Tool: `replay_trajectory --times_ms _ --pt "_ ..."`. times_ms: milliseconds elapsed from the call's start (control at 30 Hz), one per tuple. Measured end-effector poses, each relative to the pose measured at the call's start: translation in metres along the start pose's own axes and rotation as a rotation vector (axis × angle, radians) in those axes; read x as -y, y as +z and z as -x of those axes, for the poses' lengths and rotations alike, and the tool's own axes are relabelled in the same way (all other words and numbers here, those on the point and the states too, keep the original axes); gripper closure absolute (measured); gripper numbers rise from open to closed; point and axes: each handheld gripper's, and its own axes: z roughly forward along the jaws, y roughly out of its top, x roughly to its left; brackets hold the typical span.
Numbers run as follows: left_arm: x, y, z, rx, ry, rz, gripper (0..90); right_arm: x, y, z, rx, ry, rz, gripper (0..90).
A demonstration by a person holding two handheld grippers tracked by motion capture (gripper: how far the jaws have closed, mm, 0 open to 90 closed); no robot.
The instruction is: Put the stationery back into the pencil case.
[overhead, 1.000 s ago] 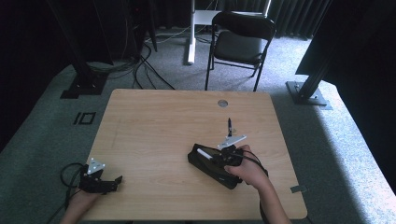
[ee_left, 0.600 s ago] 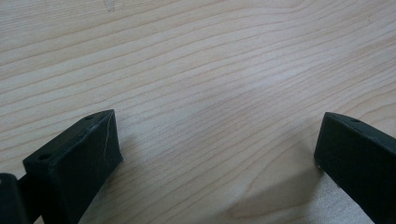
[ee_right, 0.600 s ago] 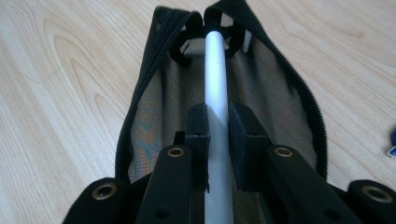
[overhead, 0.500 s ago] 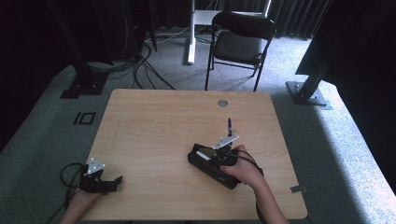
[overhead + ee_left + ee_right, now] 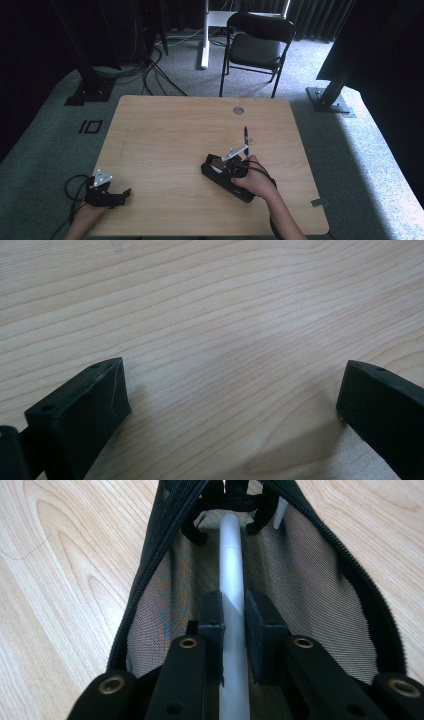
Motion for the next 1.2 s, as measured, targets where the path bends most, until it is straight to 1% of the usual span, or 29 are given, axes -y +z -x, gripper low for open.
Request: replay_trajectory --times_ms 133,267,367,400,500,633,733,767,833,967,1100,1200 --pt "0.000 0.000 0.000 0.000 0.000 0.000 0.6 0.000 0.003 -0.001 0.003 -0.006 -0.019 78.6" --pt "0.000 0.000 0.000 0.000 0.000 0.000 0.6 0.000 0.006 -0.001 0.008 0.003 -0.026 78.6" --pt "0.000 0.000 0.000 0.000 0.000 0.000 0.5 0.000 0.008 -0.002 0.009 -0.006 -0.037 78.6" --pt "0.000 0.000 0.000 0.000 -0.001 0.000 0.6 0.000 0.009 -0.002 -0.002 0.003 -0.042 78.3" --pt "0.000 0.000 0.000 0.000 0.000 0.000 0.6 0.001 0.010 -0.003 -0.015 -0.004 -0.043 77.9" --pt "0.000 0.000 0.000 0.000 0.000 0.000 0.5 0.000 0.007 -0.001 -0.017 0.005 -0.021 76.4" --pt "0.000 0.000 0.000 0.000 -0.001 0.000 0.5 0.000 0.002 -0.001 -0.012 0.007 -0.003 76.3" --pt "0.000 0.000 0.000 0.000 0.000 0.000 0.5 -0.001 -0.001 0.000 -0.016 0.009 0.002 76.3" --pt "0.000 0.000 0.000 0.000 0.000 0.000 0.5 -0.001 -0.006 0.001 -0.016 0.018 0.031 76.3" --pt "0.000 0.000 0.000 0.000 0.000 0.000 0.5 -0.002 -0.017 0.005 -0.009 0.016 0.067 76.0" --pt "0.000 0.000 0.000 0.000 0.000 0.000 0.6 -0.002 -0.027 0.006 -0.015 0.031 0.110 76.4" --pt "0.000 0.000 0.000 0.000 0.000 0.000 0.6 -0.003 -0.037 0.006 -0.010 0.028 0.148 76.5"
